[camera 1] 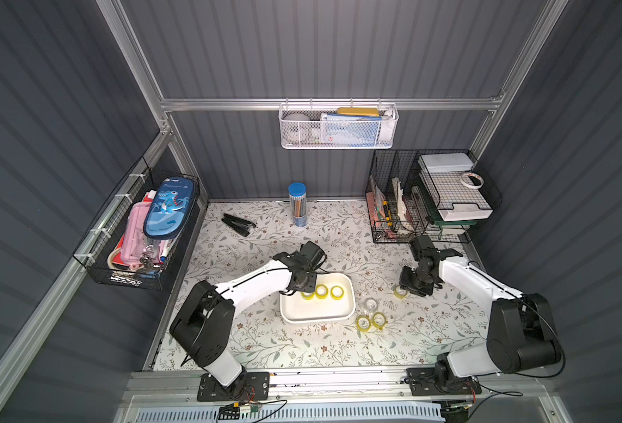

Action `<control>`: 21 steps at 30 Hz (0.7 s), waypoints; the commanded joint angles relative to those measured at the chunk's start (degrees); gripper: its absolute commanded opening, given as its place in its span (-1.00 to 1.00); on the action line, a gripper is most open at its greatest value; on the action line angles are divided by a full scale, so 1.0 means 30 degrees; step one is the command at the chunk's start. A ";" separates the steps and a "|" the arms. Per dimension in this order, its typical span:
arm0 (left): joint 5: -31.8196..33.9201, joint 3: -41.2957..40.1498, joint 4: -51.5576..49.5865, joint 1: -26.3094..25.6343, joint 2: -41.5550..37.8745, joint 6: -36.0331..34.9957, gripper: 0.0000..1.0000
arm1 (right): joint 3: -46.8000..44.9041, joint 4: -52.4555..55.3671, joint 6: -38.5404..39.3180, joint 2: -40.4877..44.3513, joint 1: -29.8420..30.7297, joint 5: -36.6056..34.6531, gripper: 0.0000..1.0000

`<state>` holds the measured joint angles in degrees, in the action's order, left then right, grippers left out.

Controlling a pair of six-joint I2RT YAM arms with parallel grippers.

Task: Put the transparent tape into the storage box
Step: Place the tape in the storage box, then pick up the tape at the center of the board.

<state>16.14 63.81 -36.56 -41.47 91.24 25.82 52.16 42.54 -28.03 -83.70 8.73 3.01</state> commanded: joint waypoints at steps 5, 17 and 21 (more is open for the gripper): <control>0.2100 0.1704 -0.1675 0.0114 -0.3838 0.0032 0.65 | -0.0018 0.0067 -0.0149 -0.0732 -0.0032 -0.1117 -0.23; 0.3431 0.3053 -0.3096 0.0114 -0.4810 -0.0317 0.98 | 0.0178 -0.1461 -0.0148 -0.3096 -0.0040 -0.0798 -0.24; 0.3468 0.2901 -0.3034 0.0114 -0.4721 -0.0248 0.98 | -0.0200 -0.1932 -0.0284 -0.3584 -0.0011 -0.0651 -0.26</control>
<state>25.50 72.97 -44.03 -41.47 77.30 25.43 52.45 37.67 -28.05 -93.38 8.71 1.28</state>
